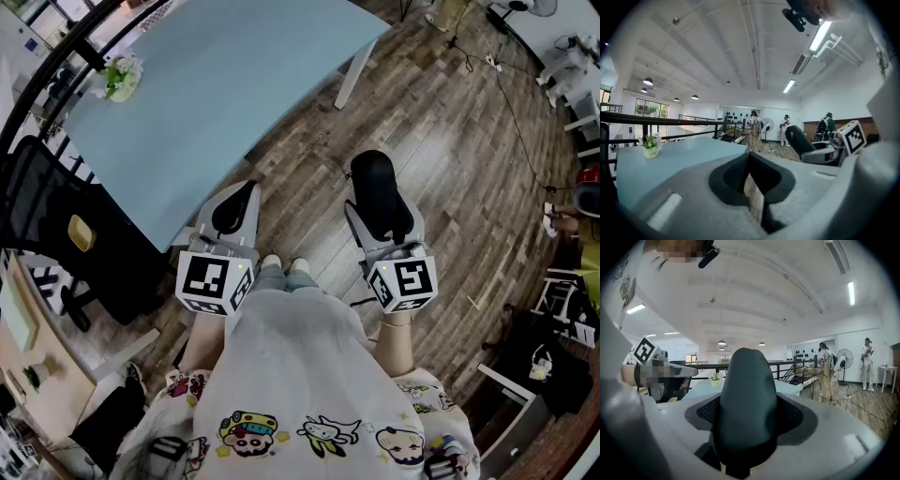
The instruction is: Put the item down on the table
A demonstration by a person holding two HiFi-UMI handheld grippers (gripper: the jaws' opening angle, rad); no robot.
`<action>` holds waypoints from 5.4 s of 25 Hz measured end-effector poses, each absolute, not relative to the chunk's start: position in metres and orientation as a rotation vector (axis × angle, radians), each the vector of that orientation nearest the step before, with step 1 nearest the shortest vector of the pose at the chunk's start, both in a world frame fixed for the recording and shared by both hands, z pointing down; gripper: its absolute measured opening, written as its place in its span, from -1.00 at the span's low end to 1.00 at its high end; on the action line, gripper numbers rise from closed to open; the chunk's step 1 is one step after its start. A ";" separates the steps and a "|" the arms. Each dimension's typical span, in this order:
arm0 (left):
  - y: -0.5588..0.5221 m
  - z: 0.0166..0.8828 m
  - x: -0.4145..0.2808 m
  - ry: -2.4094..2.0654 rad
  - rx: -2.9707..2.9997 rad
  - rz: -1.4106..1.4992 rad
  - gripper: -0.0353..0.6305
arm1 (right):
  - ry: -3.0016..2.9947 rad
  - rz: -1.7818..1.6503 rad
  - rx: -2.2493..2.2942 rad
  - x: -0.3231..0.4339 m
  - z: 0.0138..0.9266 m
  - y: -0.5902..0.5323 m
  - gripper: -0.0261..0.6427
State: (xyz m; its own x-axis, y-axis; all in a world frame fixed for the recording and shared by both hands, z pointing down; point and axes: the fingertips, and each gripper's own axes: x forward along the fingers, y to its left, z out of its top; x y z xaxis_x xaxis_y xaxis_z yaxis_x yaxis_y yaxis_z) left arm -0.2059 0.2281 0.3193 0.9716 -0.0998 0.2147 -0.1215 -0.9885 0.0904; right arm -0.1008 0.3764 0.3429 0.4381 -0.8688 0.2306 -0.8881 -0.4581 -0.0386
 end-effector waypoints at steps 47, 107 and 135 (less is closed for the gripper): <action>0.019 0.342 -0.024 -0.230 2.972 0.299 -0.90 | -1.638 0.386 2.553 0.085 0.358 0.168 0.15; -0.117 0.351 -0.006 -1.438 2.535 0.205 -0.90 | -2.468 0.327 1.461 0.164 0.387 -0.120 0.15; -0.134 0.430 0.007 -1.304 2.427 0.295 -0.90 | -2.361 0.422 1.162 0.124 0.498 -0.168 0.15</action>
